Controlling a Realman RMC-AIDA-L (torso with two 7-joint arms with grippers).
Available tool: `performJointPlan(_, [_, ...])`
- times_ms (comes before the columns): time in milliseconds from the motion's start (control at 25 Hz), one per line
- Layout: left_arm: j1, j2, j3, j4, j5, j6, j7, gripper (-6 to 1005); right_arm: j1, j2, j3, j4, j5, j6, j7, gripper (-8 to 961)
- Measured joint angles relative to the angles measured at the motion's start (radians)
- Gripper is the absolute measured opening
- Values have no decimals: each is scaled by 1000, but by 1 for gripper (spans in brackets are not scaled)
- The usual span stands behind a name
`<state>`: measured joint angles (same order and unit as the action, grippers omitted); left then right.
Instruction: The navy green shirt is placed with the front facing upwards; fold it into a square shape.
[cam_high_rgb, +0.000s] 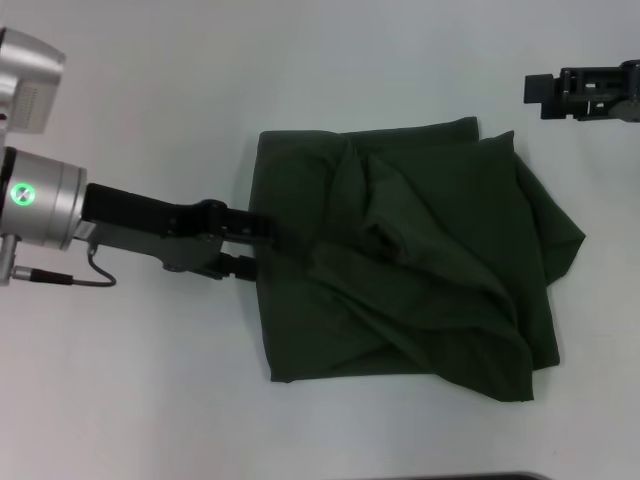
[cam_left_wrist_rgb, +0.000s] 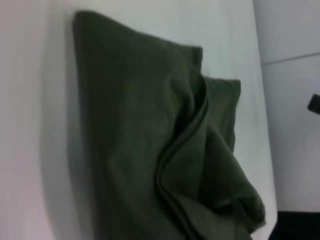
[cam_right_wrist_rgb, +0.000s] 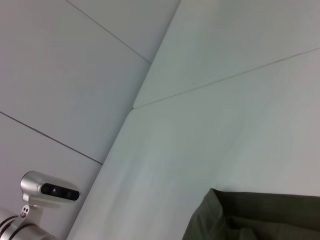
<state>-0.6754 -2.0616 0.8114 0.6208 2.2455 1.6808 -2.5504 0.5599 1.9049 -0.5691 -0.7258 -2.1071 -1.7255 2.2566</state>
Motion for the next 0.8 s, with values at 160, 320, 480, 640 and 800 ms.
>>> performJointPlan(160, [-7,-15,1,5,1,9,3,875,-2,1,-7,6,-4,13,-1,928])
performJointPlan(320, [2,-5,-25,46,-5,36,13,876,23,4,-51,31,-38,22,10,927])
performJointPlan(480, [30,25,-67,165,-1,106,15,876,90,22,-135,3,-124,27,28,927])
performJointPlan(640, [64,55,-44,297,14,172,52,876,146,54,-181,-86,-156,32,-51,927])
performJointPlan(800, [90,56,-70,358,44,231,132,876,191,94,-211,-165,-168,30,-127,927])
